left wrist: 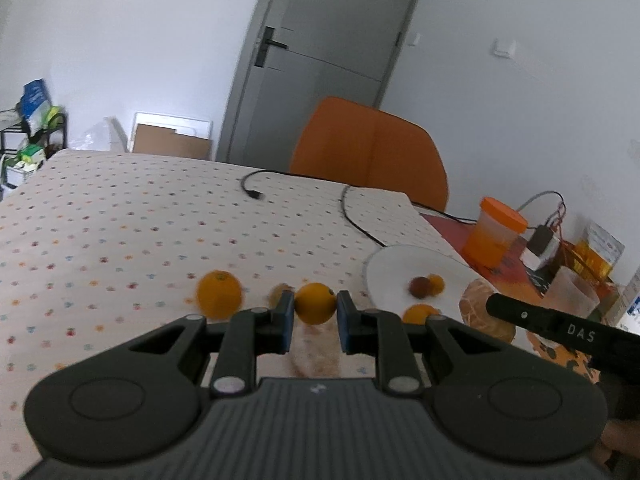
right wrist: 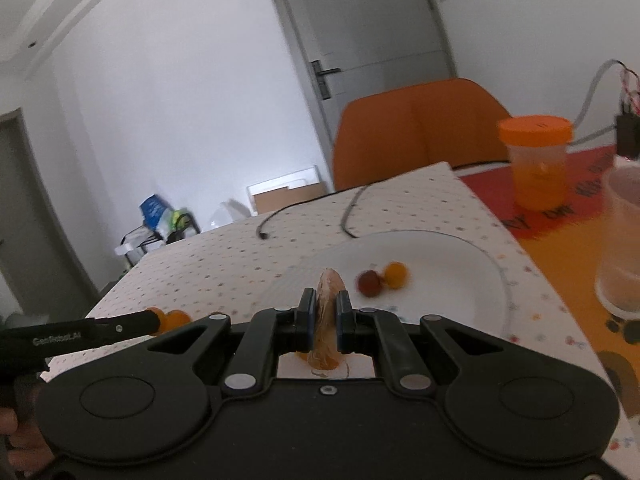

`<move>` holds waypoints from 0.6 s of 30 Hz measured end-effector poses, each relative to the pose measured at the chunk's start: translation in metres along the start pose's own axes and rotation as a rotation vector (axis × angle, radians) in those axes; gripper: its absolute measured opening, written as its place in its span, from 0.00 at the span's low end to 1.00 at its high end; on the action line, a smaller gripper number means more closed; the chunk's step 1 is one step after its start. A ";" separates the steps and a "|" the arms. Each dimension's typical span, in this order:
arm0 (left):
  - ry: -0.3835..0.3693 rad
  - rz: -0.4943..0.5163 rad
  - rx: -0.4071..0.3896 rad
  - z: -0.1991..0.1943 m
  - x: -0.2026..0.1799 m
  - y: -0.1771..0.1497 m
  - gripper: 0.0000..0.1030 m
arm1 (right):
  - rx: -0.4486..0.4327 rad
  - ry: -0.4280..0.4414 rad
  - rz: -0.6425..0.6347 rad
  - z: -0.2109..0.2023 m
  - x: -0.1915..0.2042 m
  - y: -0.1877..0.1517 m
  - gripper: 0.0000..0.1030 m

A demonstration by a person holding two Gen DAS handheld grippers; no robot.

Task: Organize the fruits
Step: 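Carry the bread stick with the right tool while the left tool carries the tangerine to the plate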

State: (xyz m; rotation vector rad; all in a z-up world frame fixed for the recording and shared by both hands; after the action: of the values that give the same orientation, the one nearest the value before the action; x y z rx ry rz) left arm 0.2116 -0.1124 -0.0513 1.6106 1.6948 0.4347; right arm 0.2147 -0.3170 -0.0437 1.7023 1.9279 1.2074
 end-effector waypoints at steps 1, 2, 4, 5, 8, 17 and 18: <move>-0.005 0.008 0.004 0.002 -0.004 0.000 0.20 | -0.003 -0.004 0.010 -0.002 -0.005 -0.001 0.08; -0.012 0.017 0.008 0.004 -0.010 0.000 0.20 | -0.006 -0.012 0.016 -0.003 -0.009 -0.002 0.08; -0.029 0.035 0.012 0.008 -0.019 0.000 0.20 | -0.012 -0.037 0.033 -0.006 -0.018 -0.002 0.09; -0.036 0.044 0.015 0.010 -0.024 0.000 0.20 | -0.020 -0.041 0.041 -0.008 -0.023 -0.002 0.11; -0.056 0.072 0.031 0.016 -0.039 0.000 0.20 | -0.042 -0.065 0.060 -0.016 -0.033 -0.001 0.17; -0.090 0.153 0.050 0.028 -0.081 -0.001 0.20 | -0.053 -0.056 0.071 -0.029 -0.049 -0.007 0.17; -0.091 0.158 0.053 0.030 -0.084 -0.001 0.20 | -0.057 -0.054 0.070 -0.031 -0.050 -0.007 0.17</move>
State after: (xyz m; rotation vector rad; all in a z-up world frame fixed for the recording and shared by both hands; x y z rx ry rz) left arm 0.2258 -0.2001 -0.0487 1.7828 1.5299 0.3909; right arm 0.2006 -0.3747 -0.0453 1.7683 1.7994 1.2167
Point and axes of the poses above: each gripper's, at about its wrist camera, not at the fingertips, and z roughly the way its jaws point, x to its left, y to its top, the point moved 7 cm from there along z, roughly the way its jaws point, and after that the axes turned 14 degrees about x, right-handed, at the moved point
